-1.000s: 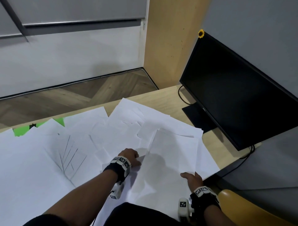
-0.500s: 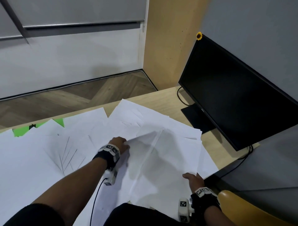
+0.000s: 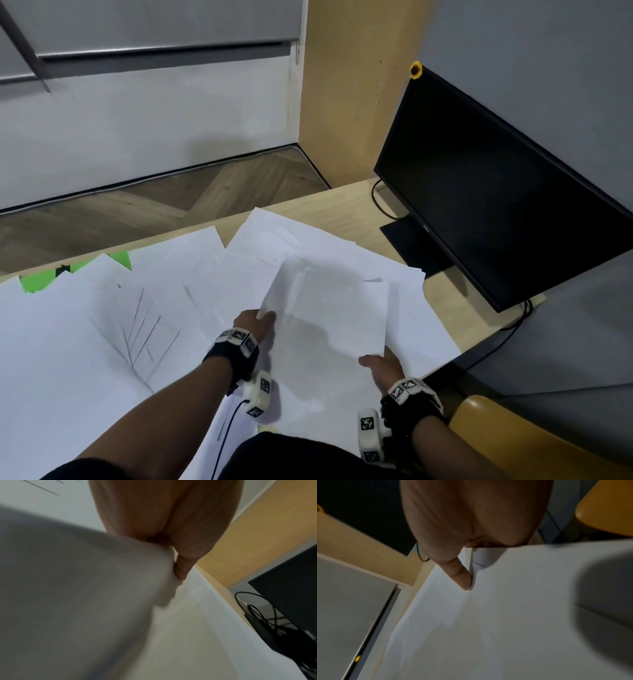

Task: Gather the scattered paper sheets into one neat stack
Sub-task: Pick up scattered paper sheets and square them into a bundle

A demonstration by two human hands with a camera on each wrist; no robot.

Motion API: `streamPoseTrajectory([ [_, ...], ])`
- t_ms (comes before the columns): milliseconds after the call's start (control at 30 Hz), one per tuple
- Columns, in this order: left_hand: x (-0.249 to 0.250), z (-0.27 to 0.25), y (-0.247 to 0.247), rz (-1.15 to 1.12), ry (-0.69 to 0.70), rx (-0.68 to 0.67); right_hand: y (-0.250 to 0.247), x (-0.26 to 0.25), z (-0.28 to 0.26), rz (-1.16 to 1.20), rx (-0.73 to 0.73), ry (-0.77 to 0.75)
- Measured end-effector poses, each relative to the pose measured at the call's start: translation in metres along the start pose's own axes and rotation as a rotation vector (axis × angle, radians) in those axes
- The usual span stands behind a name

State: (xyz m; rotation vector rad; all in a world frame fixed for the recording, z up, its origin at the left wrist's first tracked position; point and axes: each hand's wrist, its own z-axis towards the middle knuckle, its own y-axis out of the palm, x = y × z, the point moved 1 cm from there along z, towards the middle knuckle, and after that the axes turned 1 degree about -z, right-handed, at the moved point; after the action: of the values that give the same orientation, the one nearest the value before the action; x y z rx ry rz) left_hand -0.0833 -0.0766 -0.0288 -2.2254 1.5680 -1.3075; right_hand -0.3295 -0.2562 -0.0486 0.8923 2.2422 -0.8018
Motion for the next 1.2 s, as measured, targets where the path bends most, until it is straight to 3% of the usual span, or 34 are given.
streamPoseTrajectory([
  [233,0.008,-0.008,0.018,-0.115,0.009,-0.045,0.026,-0.008,-0.010,0.008,-0.108,-0.074],
  [400,0.004,0.000,0.005,-0.158,0.045,0.090,0.019,-0.007,-0.008,0.029,0.012,-0.039],
  [633,0.001,0.002,0.005,-0.089,0.078,0.040,0.014,0.002,0.001,0.120,0.067,0.028],
  [833,0.013,-0.006,0.031,-0.135,0.132,-0.089,0.018,-0.006,0.004,-0.141,0.079,-0.030],
  [967,0.015,-0.002,0.033,-0.080,0.120,-0.137,0.019,-0.013,0.003,-0.393,-0.044,-0.118],
  [1100,0.010,0.004,0.024,-0.113,0.086,-0.066,0.011,-0.014,0.006,-0.356,0.139,-0.199],
  [1200,0.011,0.004,0.023,-0.100,0.076,-0.081,0.004,-0.020,0.006,-0.353,0.230,-0.120],
])
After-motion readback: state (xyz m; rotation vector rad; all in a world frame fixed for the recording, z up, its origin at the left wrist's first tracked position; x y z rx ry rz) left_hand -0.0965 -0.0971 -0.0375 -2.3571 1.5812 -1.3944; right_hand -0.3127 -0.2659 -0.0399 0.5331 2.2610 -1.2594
